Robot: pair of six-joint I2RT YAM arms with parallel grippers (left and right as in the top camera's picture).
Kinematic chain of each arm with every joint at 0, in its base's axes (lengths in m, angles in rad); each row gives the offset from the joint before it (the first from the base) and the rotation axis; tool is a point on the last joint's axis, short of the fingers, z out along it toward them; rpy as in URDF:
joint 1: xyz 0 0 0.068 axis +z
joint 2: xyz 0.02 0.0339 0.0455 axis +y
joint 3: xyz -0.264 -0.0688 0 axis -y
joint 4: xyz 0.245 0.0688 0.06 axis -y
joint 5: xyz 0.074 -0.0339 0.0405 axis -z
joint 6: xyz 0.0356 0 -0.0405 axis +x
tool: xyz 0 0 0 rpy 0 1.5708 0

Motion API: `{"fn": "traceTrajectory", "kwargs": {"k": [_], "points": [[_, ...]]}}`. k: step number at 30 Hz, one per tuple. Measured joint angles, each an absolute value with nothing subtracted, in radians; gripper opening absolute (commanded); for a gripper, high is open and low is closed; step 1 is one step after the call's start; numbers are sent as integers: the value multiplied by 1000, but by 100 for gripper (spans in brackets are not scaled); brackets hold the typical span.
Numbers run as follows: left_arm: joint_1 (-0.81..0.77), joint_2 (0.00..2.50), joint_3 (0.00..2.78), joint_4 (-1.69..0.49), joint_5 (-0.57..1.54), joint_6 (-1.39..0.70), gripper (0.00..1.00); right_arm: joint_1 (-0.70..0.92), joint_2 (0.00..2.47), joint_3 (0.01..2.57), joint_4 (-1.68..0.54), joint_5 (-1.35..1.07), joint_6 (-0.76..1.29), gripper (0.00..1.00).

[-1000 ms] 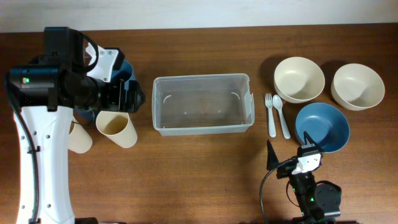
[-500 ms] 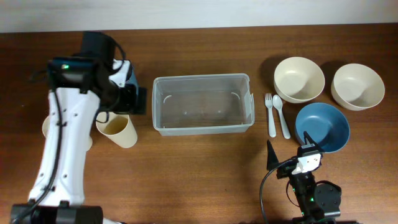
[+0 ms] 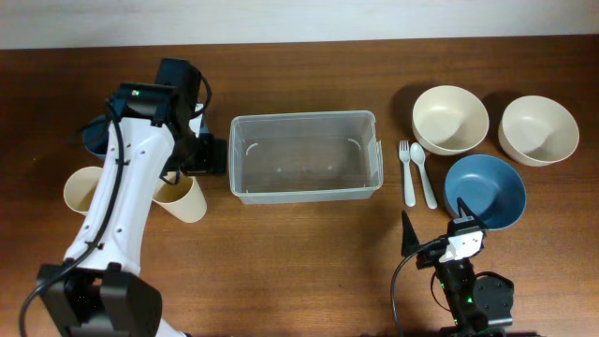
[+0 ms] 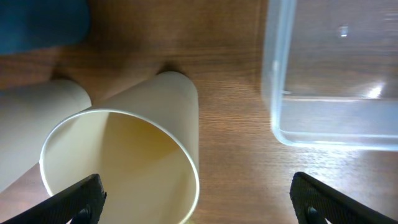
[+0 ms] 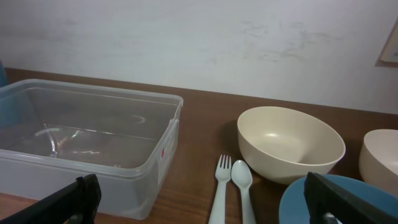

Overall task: Pack container
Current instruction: 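Move the left gripper to the front-right cream cup and grasp it, then lift the cream cup and carry it into the clear container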

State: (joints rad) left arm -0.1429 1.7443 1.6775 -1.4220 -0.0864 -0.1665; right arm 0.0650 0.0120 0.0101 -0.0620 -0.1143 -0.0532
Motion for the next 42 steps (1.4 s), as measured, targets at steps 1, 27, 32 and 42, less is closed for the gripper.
{"fn": "traceTrajectory", "kwargs": {"k": [1, 27, 32, 42], "points": [[-143, 1747, 1668, -1418, -91, -173, 96, 65, 12, 10, -62, -114, -53, 99], [-143, 1752, 1522, -1315, -112, -237, 2, 65, 12, 10, -62, -114, -53, 99], [-143, 1752, 1522, -1340, -102, -237, 2, 65, 12, 10, -62, -114, -53, 99], [-196, 1748, 1706, -1496, -85, -237, 2, 65, 12, 10, -62, -114, -52, 99]]}}
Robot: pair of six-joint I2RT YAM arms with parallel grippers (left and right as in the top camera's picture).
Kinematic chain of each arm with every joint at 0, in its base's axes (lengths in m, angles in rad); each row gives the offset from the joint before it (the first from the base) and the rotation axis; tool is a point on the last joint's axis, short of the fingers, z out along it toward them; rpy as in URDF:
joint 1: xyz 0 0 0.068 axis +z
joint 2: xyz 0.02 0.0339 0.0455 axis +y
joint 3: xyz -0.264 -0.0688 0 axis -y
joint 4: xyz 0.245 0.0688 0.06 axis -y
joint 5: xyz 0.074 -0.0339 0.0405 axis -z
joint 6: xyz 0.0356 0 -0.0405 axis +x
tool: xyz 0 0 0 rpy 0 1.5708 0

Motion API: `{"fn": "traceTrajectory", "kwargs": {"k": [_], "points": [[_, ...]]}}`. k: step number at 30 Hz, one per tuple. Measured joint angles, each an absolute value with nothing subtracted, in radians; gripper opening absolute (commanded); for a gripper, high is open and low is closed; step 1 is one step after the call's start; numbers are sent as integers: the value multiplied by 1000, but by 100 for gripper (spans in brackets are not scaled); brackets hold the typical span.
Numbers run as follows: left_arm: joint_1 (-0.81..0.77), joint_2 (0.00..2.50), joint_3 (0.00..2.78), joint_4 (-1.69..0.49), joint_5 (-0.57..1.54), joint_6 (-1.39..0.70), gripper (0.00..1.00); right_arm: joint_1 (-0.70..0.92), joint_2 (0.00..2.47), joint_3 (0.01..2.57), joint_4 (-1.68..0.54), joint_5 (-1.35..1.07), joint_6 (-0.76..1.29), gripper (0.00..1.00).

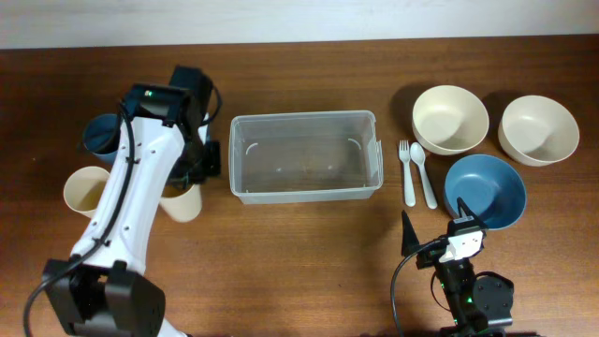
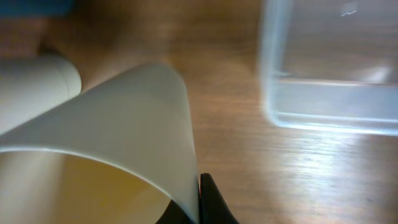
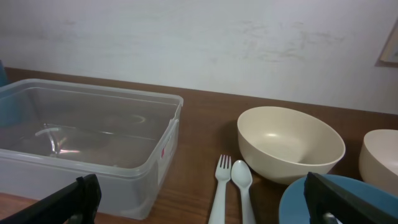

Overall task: Pack container
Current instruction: 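Lift the cream cup and carry it into the clear container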

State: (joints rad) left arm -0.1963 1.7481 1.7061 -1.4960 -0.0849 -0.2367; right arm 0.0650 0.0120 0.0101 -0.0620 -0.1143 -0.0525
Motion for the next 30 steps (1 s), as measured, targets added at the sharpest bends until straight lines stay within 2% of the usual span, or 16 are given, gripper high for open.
{"fn": "traceTrajectory", "kwargs": {"k": [8, 13, 20, 30], "points": [[-354, 1673, 1950, -1485, -58, -236, 2, 65, 12, 10, -62, -114, -53, 99], [-440, 1615, 2006, -1418, -57, -236, 2, 65, 12, 10, -62, -114, -53, 99], [-451, 1651, 2009, -1397, -65, -236, 2, 65, 12, 10, -62, -114, -53, 99], [-451, 1863, 2008, -1332, -33, -195, 2, 65, 12, 10, -62, -114, -54, 99]]}}
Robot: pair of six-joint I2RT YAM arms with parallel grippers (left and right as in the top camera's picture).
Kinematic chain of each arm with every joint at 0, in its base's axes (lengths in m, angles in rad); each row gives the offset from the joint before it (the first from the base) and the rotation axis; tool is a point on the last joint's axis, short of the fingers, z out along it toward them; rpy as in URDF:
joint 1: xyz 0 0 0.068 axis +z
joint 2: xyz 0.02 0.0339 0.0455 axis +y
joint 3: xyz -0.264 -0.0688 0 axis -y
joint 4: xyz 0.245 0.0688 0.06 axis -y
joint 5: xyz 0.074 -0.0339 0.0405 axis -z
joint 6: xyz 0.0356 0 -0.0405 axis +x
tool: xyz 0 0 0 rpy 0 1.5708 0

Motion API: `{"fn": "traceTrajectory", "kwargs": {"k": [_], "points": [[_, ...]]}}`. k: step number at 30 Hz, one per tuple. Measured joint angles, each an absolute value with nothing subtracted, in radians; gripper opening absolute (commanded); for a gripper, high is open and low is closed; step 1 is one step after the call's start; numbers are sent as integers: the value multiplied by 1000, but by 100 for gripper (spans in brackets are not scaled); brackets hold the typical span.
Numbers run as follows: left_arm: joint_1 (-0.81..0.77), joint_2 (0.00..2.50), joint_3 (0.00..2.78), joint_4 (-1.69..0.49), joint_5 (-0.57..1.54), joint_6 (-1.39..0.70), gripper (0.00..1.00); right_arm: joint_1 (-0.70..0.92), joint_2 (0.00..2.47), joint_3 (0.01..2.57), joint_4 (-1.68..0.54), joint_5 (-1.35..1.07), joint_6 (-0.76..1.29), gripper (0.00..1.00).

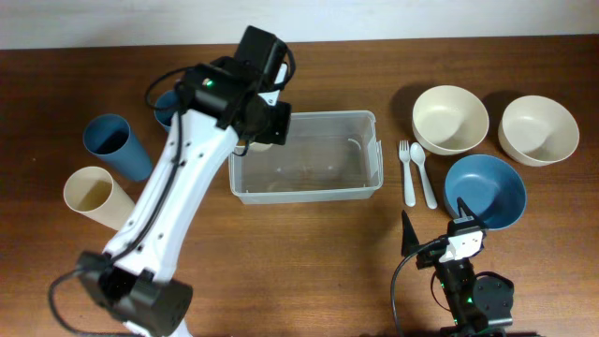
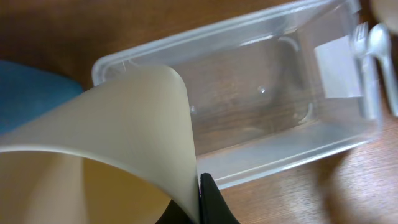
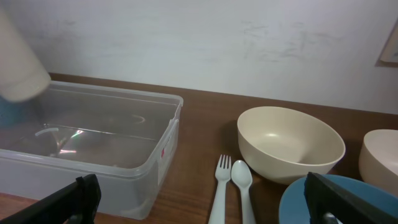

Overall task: Pack container
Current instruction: 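Lift the cream cup and carry it into the clear container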

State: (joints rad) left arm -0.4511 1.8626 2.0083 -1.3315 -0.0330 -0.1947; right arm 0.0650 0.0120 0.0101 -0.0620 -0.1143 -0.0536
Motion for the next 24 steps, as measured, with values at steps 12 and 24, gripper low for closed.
{"fn": "traceTrajectory", "kwargs": {"k": [12, 24], "points": [[-426, 1959, 2008, -1334, -4, -179, 1, 65, 12, 10, -62, -114, -53, 99], [-424, 2031, 2008, -1327, 1, -176, 2, 65, 12, 10, -62, -114, -53, 99]]}}
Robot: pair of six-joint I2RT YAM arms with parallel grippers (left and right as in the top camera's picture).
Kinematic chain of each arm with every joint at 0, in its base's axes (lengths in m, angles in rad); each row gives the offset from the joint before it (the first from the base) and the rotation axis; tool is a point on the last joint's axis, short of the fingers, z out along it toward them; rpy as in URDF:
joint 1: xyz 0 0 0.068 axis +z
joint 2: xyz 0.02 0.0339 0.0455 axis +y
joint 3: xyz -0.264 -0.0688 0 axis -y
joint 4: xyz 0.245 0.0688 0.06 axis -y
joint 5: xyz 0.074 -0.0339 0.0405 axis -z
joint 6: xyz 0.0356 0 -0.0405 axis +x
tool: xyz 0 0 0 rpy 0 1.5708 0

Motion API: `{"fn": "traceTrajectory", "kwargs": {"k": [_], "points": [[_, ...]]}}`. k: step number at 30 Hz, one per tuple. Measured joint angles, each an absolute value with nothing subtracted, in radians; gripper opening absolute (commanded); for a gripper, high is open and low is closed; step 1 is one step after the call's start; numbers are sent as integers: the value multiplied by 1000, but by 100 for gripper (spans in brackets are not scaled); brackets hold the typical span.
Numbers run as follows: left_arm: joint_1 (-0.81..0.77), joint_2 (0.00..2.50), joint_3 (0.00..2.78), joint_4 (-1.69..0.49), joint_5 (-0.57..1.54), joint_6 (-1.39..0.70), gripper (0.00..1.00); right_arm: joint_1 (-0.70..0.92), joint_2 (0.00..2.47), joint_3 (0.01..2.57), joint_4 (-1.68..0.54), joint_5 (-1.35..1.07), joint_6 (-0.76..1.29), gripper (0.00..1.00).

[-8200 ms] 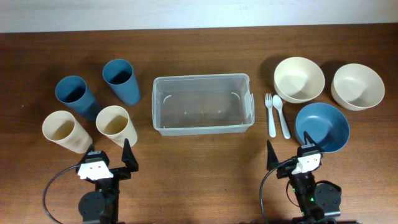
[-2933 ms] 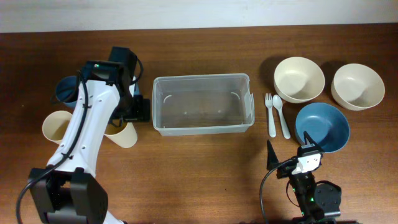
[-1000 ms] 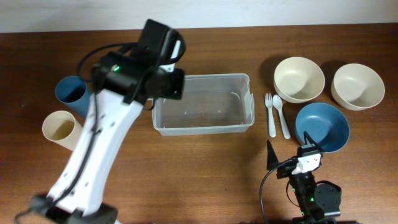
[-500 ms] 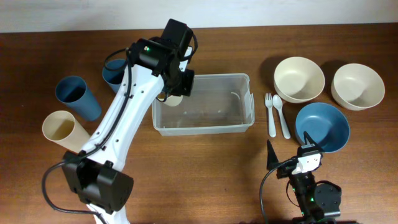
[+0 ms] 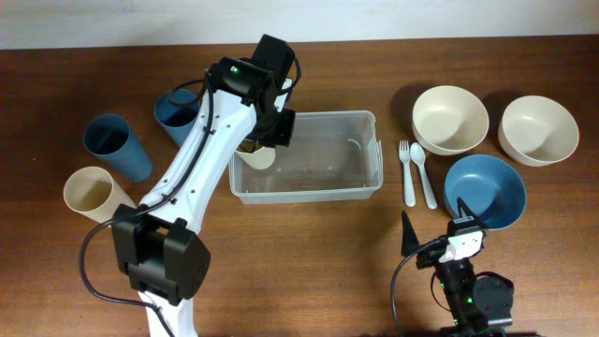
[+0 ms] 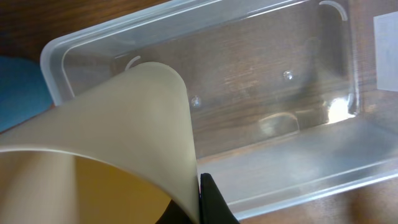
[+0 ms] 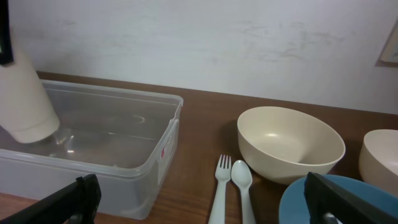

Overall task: Pack container
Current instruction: 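Lift the cream cup and carry it into the clear container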

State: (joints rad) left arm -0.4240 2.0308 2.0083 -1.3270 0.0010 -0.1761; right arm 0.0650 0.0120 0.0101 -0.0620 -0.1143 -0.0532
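My left gripper [image 5: 269, 129] is shut on the rim of a cream cup [image 5: 257, 155], one finger [image 6: 209, 200] pressed against the cup's wall [image 6: 124, 124]. The cup [image 7: 23, 93] hangs tilted inside the left end of the clear plastic container [image 5: 309, 117], its base low near the floor. The container [image 6: 273, 162] holds nothing else. My right gripper [image 5: 438, 234] stands open near the table's front edge, right of the container [image 7: 163, 155], with nothing between its fingers.
Two blue cups [image 5: 112, 146] [image 5: 176, 107] and another cream cup [image 5: 88, 193] stand left of the container. Right of it lie a white fork [image 5: 406, 173] and spoon [image 5: 423, 174], two cream bowls [image 5: 450, 119] [image 5: 537, 129] and a blue bowl [image 5: 485, 191].
The left gripper has gone lower with the cream cup: it was held above the container's left end, and now its base is down inside the container. The right arm has not moved.
My left gripper stood open around a cream cup lying on its side left of the container. Then it was shut on the cup's rim there. Then it held the cup over the container's left end, and now the cup is down inside it.
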Motion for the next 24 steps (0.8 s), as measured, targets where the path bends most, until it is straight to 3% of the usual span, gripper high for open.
{"fn": "traceTrajectory", "kwargs": {"k": [9, 14, 24], "points": [[-424, 2054, 2008, -1319, 1, -176, 2, 65, 12, 10, -62, -114, -53, 99], [-424, 2056, 2008, -1295, 1, -170, 19, 65, 12, 10, -62, -114, -53, 99], [-424, 2056, 2008, -1293, 2, -172, 21, 65, 12, 10, -62, -114, -52, 99]]}}
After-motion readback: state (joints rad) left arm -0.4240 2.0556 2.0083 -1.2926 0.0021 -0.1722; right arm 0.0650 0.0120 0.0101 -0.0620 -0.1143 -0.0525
